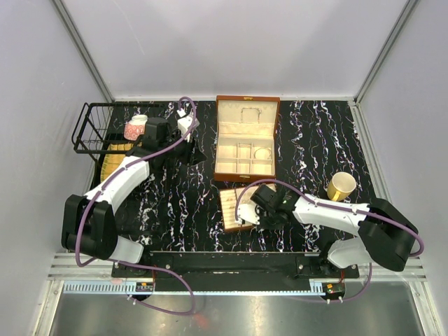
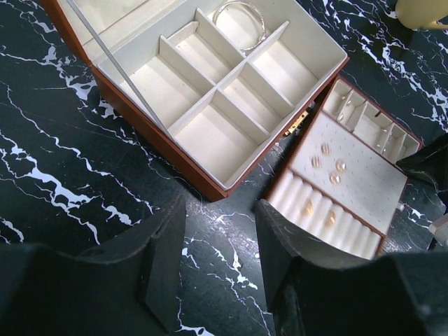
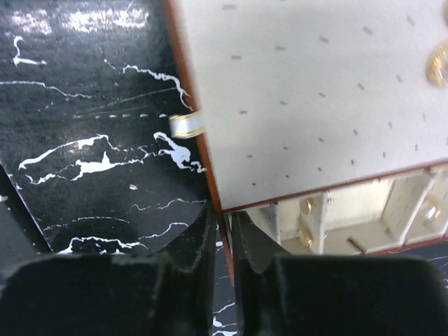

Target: Organize the mixed jewelry

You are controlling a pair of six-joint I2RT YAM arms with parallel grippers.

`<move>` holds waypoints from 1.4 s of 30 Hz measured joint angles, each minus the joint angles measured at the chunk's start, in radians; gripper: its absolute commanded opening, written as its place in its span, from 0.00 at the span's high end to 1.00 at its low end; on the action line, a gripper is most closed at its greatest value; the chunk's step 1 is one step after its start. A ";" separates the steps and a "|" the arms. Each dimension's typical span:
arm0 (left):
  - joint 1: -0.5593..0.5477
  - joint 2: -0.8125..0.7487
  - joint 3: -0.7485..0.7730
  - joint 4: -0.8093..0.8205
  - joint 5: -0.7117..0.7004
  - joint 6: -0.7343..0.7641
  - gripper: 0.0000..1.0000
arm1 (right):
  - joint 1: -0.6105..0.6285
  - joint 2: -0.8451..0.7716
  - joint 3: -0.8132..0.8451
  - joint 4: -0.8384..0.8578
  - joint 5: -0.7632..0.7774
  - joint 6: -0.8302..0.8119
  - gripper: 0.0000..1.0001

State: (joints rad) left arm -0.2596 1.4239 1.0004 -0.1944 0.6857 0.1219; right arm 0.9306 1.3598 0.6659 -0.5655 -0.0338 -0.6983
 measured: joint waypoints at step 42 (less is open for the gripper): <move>0.081 0.051 0.129 -0.041 0.070 0.000 0.53 | -0.080 0.006 0.425 -0.264 0.039 -0.077 1.00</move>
State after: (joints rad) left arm -0.1787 1.4750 1.1290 -0.2356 0.7559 0.1223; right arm 0.8509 1.3655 1.0908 -0.8291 0.0051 -0.7753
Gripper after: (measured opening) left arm 0.467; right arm 0.085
